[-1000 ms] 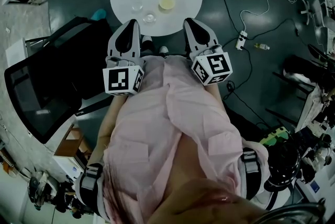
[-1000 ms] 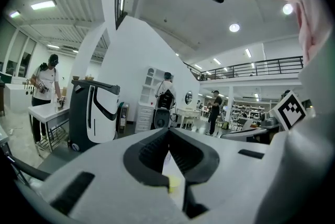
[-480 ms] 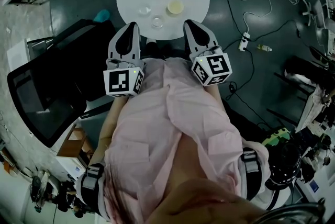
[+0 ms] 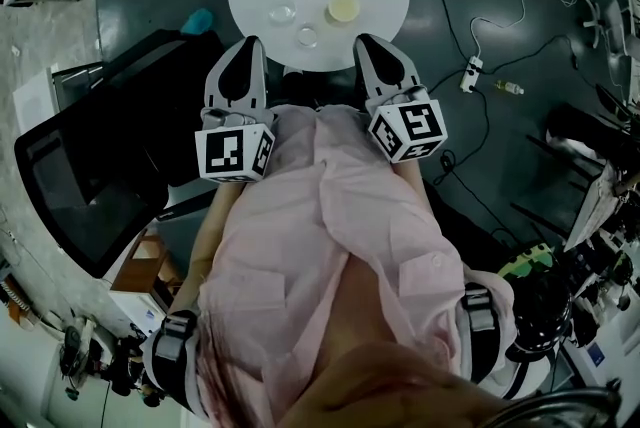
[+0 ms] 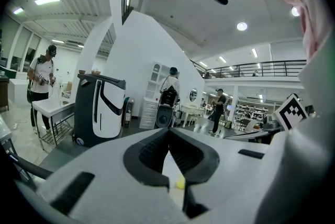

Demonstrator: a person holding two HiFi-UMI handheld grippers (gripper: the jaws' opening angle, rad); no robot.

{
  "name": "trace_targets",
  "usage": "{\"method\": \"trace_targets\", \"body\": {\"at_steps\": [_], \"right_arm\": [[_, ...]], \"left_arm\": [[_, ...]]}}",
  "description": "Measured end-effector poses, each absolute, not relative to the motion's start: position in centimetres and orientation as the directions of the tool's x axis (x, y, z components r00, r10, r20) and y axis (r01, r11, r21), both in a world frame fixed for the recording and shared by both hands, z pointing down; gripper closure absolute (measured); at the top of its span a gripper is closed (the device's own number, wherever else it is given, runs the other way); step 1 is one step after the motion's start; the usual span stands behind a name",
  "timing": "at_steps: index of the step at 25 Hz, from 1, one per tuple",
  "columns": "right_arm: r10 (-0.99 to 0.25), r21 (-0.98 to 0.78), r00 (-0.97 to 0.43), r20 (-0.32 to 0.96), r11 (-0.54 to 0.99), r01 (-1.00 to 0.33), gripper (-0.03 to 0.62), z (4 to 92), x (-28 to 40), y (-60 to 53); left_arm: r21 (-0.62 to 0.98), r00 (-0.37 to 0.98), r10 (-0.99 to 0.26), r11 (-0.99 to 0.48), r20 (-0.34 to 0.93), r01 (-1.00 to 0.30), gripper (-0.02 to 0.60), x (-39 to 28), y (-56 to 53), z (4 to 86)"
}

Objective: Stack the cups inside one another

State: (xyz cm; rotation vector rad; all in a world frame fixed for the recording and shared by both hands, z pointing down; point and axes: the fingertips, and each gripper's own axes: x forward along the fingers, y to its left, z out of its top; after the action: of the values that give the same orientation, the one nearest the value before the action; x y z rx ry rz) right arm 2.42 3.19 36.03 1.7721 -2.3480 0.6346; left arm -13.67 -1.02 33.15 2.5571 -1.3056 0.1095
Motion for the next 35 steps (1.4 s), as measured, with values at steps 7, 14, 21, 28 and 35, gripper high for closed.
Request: {"method": "trace_targets", "body": {"at_steps": [7,14,21,28,35], "right_arm": [[-0.873,-0.284,-0.324,0.365,0.227,-0.931,0.557,36.7,2.5,2.3],[-0.848,-0.287,-0.352,0.396,0.250,-0.925,0.557,37.3,3.2,1.6],[-0.844,-0.294,-0.353,0.404,0.245,-0.924,0.557,37.5,6.5,1.3],[-0.838,-0.304,-0.378,0.393,0.270,-0.914,0.557,37.2,10.7,-0.6],[-0.818,-0.317,-0.441,0.369,0.335,-0.887,0.557,36.9,13.3,-2.4]], "left_arm": [[0.254,0.553,-0.801,-0.500,0.228,-0.828,0.566,-14.4,-1.7,34.4],[0.310,0.528,-0.806,-0.446,0.268,-0.839,0.566,-14.0,-2.3,35.4],[0.276,0.457,-0.852,-0.389,0.257,-0.879,0.566,-13.1,-3.8,35.2],[0.243,0.379,-0.886,-0.318,0.267,-0.916,0.566,-11.0,-4.8,35.2],[0.254,0.331,-0.912,-0.270,0.242,-0.929,0.566,-7.8,-4.3,34.4]]}}
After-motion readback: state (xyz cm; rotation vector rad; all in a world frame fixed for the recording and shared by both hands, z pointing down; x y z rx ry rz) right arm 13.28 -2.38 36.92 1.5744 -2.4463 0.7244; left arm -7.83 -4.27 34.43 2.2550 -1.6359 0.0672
